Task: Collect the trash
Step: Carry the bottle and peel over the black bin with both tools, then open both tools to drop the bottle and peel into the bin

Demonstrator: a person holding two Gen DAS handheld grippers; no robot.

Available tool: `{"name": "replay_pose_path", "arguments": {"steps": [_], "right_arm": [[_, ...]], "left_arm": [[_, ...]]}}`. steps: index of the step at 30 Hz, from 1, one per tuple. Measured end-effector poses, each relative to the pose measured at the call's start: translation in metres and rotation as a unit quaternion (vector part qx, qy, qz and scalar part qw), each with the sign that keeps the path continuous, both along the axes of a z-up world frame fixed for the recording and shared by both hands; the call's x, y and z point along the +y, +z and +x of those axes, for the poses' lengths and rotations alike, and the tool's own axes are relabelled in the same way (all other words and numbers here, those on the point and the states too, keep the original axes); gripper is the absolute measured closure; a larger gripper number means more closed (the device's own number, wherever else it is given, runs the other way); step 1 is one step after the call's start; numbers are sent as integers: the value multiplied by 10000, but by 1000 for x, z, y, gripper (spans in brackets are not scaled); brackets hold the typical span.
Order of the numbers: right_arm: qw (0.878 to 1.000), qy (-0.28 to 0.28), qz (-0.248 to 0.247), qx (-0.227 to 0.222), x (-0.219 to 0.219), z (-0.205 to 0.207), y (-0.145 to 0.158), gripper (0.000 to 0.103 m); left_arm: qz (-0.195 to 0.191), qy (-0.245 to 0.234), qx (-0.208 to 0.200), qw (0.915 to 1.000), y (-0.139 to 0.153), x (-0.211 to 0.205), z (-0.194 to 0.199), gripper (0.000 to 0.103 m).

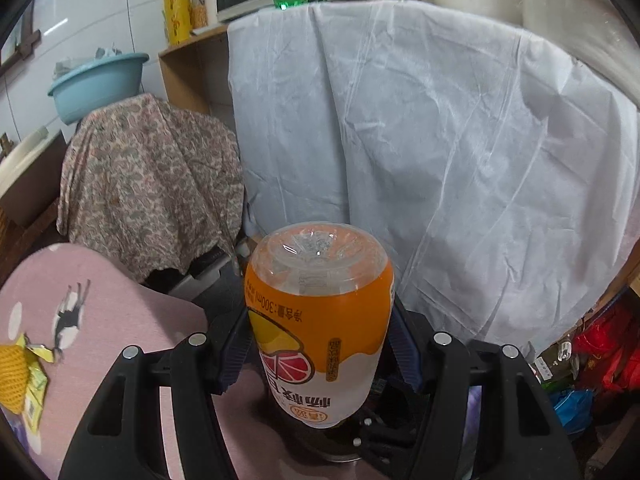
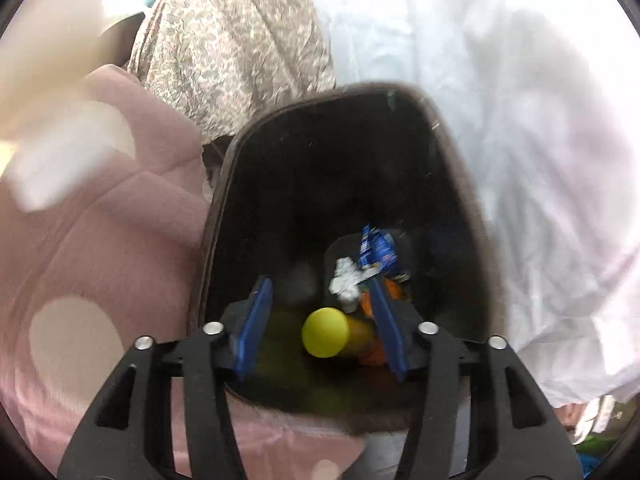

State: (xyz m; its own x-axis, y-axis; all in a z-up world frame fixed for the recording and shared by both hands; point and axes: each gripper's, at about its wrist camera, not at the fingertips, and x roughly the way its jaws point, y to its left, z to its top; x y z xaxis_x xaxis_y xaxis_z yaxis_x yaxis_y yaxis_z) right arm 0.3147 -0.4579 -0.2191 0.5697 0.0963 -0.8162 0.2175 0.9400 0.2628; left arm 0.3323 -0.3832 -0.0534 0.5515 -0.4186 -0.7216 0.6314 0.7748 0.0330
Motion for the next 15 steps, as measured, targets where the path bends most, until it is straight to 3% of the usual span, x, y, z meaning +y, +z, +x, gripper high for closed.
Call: {"name": "replay_pose_path", "arguments": {"steps": [2, 5, 15], "right_arm": [[9994, -69, -290, -149, 0, -16, 9, 25], [9973, -228, -630, -290, -2, -40, 19, 18], [9925, -660, -967, -363, -9, -96, 23, 15]], "left_arm": [[70, 21, 131, 9999, -10, -9, 4, 42], [152, 111, 429, 9989, -28, -20, 12, 42], [741, 351, 1092, 9906, -82, -51, 27, 42]]}}
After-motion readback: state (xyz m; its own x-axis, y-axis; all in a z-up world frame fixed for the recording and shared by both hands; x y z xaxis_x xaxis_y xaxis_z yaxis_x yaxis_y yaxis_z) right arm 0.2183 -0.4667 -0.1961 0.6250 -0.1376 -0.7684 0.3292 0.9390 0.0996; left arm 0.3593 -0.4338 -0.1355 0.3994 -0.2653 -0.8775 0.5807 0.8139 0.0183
